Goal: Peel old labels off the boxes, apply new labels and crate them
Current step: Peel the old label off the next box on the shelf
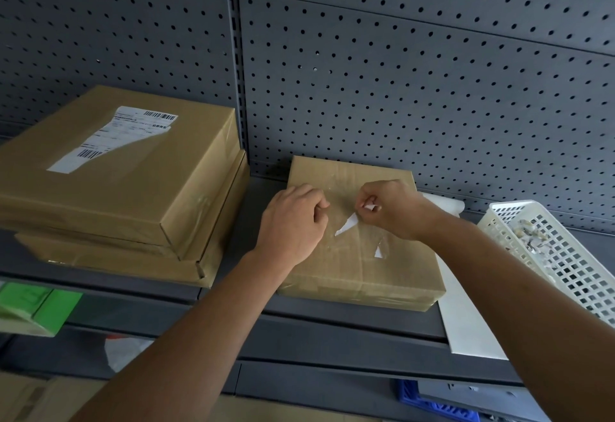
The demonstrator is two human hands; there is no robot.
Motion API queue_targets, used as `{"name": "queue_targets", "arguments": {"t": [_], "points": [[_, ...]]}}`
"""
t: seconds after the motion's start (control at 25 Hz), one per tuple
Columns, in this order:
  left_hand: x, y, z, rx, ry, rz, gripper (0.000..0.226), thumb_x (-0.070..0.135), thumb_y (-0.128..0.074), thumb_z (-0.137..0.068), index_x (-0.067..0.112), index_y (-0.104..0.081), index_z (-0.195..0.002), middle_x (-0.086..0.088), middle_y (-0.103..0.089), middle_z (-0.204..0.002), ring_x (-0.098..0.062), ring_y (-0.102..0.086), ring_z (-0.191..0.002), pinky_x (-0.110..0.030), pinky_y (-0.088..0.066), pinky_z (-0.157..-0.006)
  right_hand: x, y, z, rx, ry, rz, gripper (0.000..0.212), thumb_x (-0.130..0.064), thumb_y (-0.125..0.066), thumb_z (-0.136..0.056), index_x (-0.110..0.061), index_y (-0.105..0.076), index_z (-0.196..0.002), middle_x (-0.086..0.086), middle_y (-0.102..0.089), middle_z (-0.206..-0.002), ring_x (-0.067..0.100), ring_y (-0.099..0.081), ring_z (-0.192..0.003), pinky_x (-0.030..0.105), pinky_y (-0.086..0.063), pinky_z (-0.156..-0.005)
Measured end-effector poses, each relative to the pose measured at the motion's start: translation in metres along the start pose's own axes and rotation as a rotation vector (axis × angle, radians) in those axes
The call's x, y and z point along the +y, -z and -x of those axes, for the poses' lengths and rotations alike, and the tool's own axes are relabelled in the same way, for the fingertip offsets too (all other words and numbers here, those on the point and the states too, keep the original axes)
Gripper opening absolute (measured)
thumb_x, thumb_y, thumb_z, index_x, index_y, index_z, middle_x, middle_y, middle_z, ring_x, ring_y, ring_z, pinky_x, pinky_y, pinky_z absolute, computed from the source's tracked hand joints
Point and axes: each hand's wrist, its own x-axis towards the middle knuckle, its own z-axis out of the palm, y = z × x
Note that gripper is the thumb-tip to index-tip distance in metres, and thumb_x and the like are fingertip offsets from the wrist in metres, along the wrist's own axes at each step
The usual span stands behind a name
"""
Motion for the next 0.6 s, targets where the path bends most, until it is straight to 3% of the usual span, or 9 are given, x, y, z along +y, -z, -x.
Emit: {"name": "queue_targets", "arguments": {"t": [0.28,0.44,0.6], "points": [[0.000,-0.001,0.000,0.023,-0.008,0.008,0.016,0.016,-0.056,-0.093,0.021,-0.070,-0.098,0.013,-0.067,-0.110,-0.008,-0.059,-0.101,-0.022,-0.041,-0.091,-0.002,-0.009,0.006,0.072,-0.076,-0.113,0.013,-0.009,-0.061,-0.089,-0.013,-0.073,-0.085,-0.011,-0.064,-0.083,0.004,-0.057,-0.076,0.003,-0.040,-0.064],[-0.001,-0.001,0.001,0.026,-0.010,0.012,0.015,0.015,-0.058,-0.093,0.021,-0.070,-0.098,0.012,-0.068,-0.110,-0.008,-0.059,-0.101,-0.024,-0.042,-0.093,0.000,-0.017,0.009,0.097,-0.100,-0.175,0.015,-0.010,-0.060,-0.091,-0.014,-0.074,-0.086,-0.006,-0.068,-0.088,0.008,-0.061,-0.084,0.004,-0.042,-0.068],[0.001,-0.001,0.000,0.028,-0.016,0.027,0.016,0.014,-0.057,-0.092,0.021,-0.070,-0.098,0.012,-0.068,-0.110,-0.008,-0.059,-0.101,-0.026,-0.045,-0.093,0.006,-0.015,0.015,0.068,-0.135,-0.278,0.014,-0.015,-0.063,-0.092,-0.021,-0.074,-0.087,-0.013,-0.066,-0.084,-0.003,-0.058,-0.080,0.006,-0.041,-0.067]]}}
